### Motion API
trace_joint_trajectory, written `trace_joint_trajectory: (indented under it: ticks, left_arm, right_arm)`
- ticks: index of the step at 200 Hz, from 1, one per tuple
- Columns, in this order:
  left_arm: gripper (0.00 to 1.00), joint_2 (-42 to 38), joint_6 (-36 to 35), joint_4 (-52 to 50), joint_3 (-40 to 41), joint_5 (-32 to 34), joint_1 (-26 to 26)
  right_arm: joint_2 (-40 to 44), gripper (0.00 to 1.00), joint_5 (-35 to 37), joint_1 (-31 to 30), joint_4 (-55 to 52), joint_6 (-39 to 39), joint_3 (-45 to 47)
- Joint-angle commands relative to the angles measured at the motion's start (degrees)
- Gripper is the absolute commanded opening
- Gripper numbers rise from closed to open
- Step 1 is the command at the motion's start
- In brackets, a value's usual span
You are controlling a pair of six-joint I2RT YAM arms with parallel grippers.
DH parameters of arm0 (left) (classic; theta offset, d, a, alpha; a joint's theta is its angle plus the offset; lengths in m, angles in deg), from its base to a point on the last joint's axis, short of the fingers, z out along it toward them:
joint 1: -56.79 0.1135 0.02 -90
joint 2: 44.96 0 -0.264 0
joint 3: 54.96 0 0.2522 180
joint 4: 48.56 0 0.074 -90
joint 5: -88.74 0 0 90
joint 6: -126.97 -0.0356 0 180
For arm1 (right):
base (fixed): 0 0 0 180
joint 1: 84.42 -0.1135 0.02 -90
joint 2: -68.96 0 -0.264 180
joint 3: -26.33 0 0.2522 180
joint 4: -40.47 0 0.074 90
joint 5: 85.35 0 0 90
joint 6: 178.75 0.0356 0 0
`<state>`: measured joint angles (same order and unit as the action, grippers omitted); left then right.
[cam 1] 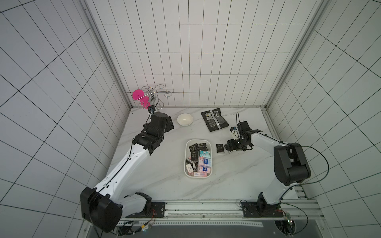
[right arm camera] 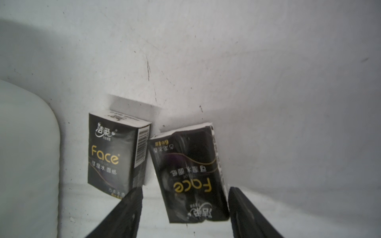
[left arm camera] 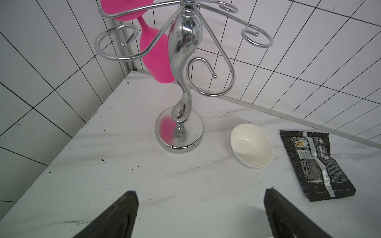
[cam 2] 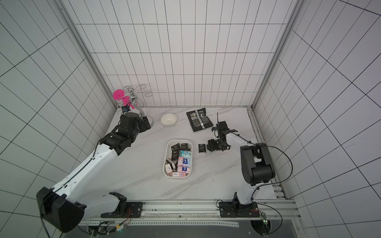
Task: Take the pocket tissues out of the storage box
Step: Place the pocket tissues at the center of the board.
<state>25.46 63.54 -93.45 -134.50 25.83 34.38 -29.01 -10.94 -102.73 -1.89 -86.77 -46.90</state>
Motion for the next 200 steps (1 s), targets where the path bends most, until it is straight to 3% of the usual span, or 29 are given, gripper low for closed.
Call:
trace_joint_trajectory:
  ticks: [1, 97, 200]
  left_arm:
    - [0.99, -0.5, 0.3, -0.2, 0.0, -0.4, -0.3]
    - [0.99, -0.4, 0.3, -0.1, 0.3, -0.3, -0.3]
    - [0.99, -0.4, 0.5, 0.0, 0.4, -0.6, -0.3]
  right_arm:
    - [1.3, 0.69, 2.8, -1.7, -1.1, 0.8, 2.0]
    - [-1.0, 0.53, 8.7, -3.8, -1.7, 2.8, 0.9]
    - [-0.7, 0.49, 8.4, -5.9, -1.4, 5.1, 1.0]
